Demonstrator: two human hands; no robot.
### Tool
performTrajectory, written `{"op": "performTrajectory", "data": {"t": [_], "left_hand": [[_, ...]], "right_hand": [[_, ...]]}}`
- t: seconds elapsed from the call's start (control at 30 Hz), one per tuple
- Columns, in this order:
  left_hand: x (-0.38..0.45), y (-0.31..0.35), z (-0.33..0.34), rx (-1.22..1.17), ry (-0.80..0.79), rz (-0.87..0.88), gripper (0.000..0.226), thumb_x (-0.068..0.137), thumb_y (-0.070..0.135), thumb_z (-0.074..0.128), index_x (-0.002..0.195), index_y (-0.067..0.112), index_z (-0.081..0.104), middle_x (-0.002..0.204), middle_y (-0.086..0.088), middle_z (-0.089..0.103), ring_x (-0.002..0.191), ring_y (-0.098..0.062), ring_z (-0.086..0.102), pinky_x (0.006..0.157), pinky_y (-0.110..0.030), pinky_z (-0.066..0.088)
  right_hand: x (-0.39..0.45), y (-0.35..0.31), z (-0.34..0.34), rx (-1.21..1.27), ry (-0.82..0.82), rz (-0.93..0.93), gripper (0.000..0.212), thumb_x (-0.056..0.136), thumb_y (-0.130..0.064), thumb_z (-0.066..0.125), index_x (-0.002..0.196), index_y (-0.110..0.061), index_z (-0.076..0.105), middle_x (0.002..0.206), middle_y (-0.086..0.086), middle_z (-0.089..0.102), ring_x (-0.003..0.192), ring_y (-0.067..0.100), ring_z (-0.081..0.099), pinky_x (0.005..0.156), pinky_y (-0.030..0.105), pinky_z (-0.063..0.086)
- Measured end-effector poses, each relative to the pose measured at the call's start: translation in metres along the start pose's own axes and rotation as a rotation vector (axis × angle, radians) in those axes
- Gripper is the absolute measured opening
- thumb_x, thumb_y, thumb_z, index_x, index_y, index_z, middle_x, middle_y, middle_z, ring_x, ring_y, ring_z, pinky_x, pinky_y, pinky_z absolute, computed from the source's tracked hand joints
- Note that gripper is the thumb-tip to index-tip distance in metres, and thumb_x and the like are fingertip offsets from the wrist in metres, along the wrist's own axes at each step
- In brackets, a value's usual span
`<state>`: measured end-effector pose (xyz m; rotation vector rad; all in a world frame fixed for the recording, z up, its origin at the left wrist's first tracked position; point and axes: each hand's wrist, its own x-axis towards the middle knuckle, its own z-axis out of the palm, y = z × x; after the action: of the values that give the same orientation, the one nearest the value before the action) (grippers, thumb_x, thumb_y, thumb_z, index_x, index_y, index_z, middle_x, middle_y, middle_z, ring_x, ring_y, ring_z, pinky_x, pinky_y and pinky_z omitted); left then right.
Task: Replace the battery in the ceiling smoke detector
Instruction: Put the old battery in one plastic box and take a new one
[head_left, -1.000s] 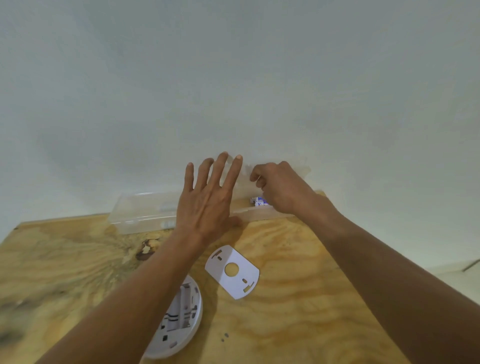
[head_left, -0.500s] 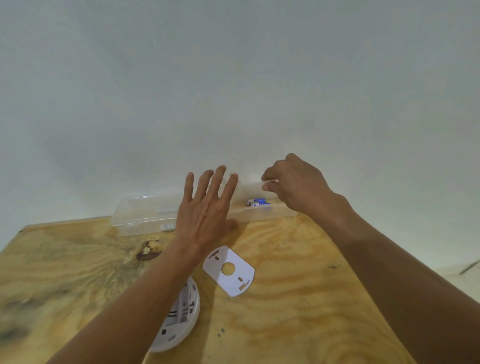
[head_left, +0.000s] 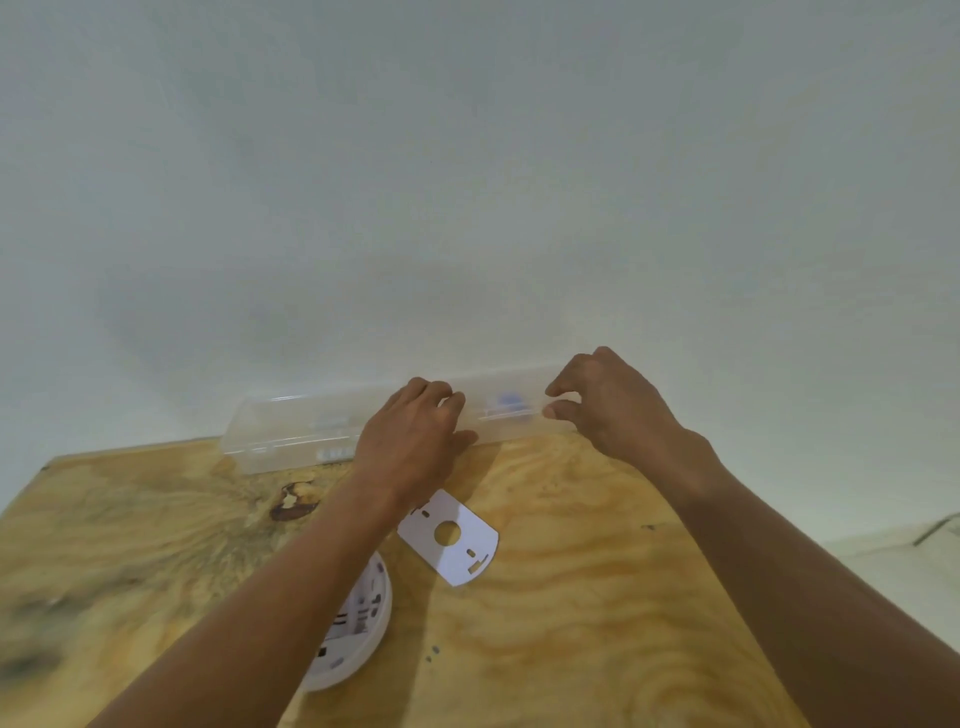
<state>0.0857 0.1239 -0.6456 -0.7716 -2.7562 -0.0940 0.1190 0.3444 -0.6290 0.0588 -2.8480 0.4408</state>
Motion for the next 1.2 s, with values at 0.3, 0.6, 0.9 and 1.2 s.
{"op": "performTrajectory", "data": {"t": [0.3,0.6,0.9,1.2], "left_hand": [[0.005,-0.002,0.008,0.034,-0.03,0.036,0.022,0.104,0.024,0.055,0.116,0.015,0.071,0.125,0.002,0.066,0.125,-0.019,0.05,0.08,-0.03,0.053],[0.006,-0.003,0.011,0.036,-0.026,0.058,0.023,0.105,0.025,0.052,0.115,0.014,0.069,0.122,0.0,0.068,0.123,-0.02,0.053,0.084,-0.028,0.05],[0.004,0.004,0.0,-0.008,-0.117,-0.005,0.034,0.105,0.029,0.049,0.131,0.01,0.06,0.141,-0.004,0.058,0.135,-0.022,0.045,0.093,-0.038,0.055],[-0.05,-0.033,-0.036,-0.098,0.02,-0.105,0.051,0.101,0.034,0.056,0.149,0.018,0.047,0.158,-0.003,0.044,0.145,-0.023,0.039,0.108,-0.039,0.042]], "right_hand": [[-0.005,0.009,0.013,0.033,0.062,-0.021,0.021,0.095,-0.025,0.062,0.106,-0.014,0.077,0.099,0.0,0.064,0.1,0.018,0.052,0.077,0.041,0.05],[-0.008,0.009,0.018,-0.019,0.097,-0.074,0.023,0.098,-0.022,0.059,0.109,-0.009,0.074,0.094,0.002,0.06,0.097,0.019,0.053,0.072,0.036,0.048],[-0.01,0.0,0.014,-0.065,0.062,-0.029,0.028,0.097,-0.022,0.059,0.121,-0.012,0.069,0.113,0.004,0.061,0.11,0.021,0.053,0.078,0.034,0.049],[-0.028,-0.096,0.024,0.384,0.098,0.024,0.02,0.092,-0.026,0.066,0.108,-0.015,0.074,0.093,-0.005,0.067,0.074,0.001,0.055,0.071,0.009,0.041]]}}
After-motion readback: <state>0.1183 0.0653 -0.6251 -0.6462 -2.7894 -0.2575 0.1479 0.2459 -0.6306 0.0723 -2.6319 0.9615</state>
